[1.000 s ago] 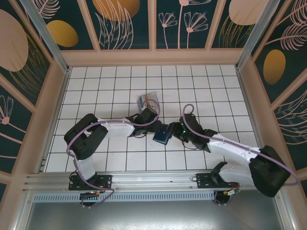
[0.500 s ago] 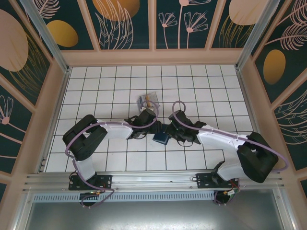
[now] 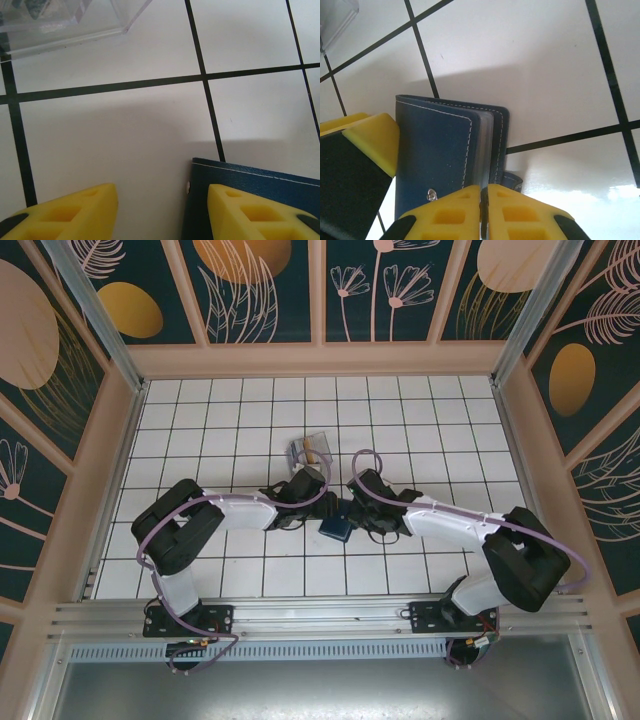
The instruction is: Put the credit cards into the card holder
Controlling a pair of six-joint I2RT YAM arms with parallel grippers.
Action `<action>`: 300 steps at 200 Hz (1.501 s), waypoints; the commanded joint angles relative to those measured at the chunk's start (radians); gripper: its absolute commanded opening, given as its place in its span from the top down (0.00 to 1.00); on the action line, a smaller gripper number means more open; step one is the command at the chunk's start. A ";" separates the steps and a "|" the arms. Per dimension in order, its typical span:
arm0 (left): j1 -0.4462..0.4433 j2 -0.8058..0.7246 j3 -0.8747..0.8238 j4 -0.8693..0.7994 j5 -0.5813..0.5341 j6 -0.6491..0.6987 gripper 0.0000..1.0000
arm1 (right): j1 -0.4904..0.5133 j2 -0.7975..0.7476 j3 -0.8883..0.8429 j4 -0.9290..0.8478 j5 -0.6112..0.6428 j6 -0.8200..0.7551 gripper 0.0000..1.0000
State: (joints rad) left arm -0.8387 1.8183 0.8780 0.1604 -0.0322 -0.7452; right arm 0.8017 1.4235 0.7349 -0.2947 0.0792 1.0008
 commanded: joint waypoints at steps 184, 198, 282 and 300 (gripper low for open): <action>-0.048 0.107 0.006 -0.140 0.081 -0.028 0.47 | 0.015 -0.043 0.020 0.015 -0.032 -0.013 0.74; -0.049 0.108 0.006 -0.140 0.081 -0.027 0.47 | 0.015 -0.046 0.016 0.018 -0.031 -0.014 0.75; -0.050 0.103 0.005 -0.147 0.078 -0.027 0.47 | 0.016 -0.032 0.021 0.037 -0.059 -0.023 1.00; -0.050 0.101 0.004 -0.144 0.083 -0.028 0.47 | 0.016 -0.032 0.020 0.038 -0.057 -0.022 1.00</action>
State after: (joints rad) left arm -0.8566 1.8408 0.9131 0.1307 -0.0624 -0.7452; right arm 0.8089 1.4052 0.7364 -0.2729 0.0319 0.9821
